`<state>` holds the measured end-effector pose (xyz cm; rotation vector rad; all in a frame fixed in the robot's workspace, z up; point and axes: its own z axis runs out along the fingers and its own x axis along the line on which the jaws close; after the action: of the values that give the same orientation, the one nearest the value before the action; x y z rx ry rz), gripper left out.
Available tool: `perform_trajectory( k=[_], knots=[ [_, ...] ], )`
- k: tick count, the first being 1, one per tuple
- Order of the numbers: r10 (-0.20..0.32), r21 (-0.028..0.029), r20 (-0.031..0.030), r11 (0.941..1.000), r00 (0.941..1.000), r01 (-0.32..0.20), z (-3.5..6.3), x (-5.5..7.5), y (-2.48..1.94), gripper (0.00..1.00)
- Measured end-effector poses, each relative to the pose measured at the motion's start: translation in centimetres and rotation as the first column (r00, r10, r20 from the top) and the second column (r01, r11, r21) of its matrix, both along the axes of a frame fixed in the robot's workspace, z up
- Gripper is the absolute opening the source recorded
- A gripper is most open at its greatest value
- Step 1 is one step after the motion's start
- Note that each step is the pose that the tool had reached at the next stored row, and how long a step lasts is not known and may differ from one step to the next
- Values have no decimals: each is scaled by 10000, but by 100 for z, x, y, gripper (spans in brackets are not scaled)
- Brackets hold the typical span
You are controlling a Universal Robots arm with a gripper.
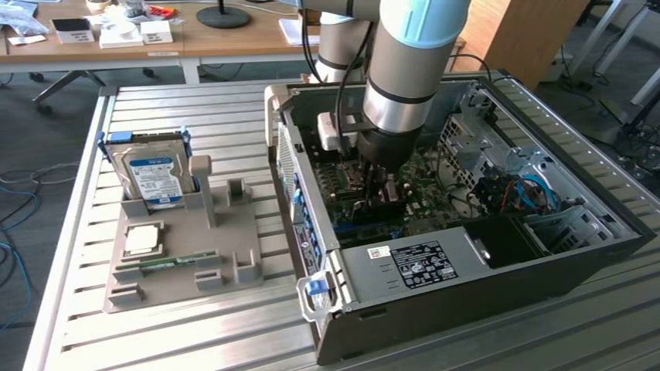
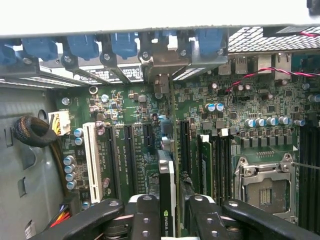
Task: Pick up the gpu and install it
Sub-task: 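Insert the gpu into the slot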
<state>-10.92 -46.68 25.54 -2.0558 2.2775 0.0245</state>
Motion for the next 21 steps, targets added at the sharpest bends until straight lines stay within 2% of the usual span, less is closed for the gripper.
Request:
perform_trajectory(
  k=[1, 4, 5, 8, 10, 11, 12, 13, 17, 21],
  knots=[
    [1, -2, 4, 10000, 10000, -1, 0, 1, 0, 28],
    [4, -6, 2, 10000, 10000, -4, 2, 2, 0, 45],
    [4, -7, 1, 10000, 10000, -4, 3, 2, -1, 45],
    [4, -7, 1, 10000, 10000, -4, 2, 2, 0, 63],
    [3, -6, 2, 10000, 10000, -3, 2, 2, 0, 63],
    [4, -7, 1, 10000, 10000, -4, 2, 2, -1, 69],
    [4, -7, 1, 10000, 10000, -4, 2, 2, 0, 69],
    [4, -7, 2, 10000, 10000, -4, 2, 2, -1, 75],
    [4, -7, 1, 10000, 10000, -4, 32, 2, -1, 75],
    [4, -7, 1, 10000, 10000, -4, 125, 2, -1, 75]
  ],
)
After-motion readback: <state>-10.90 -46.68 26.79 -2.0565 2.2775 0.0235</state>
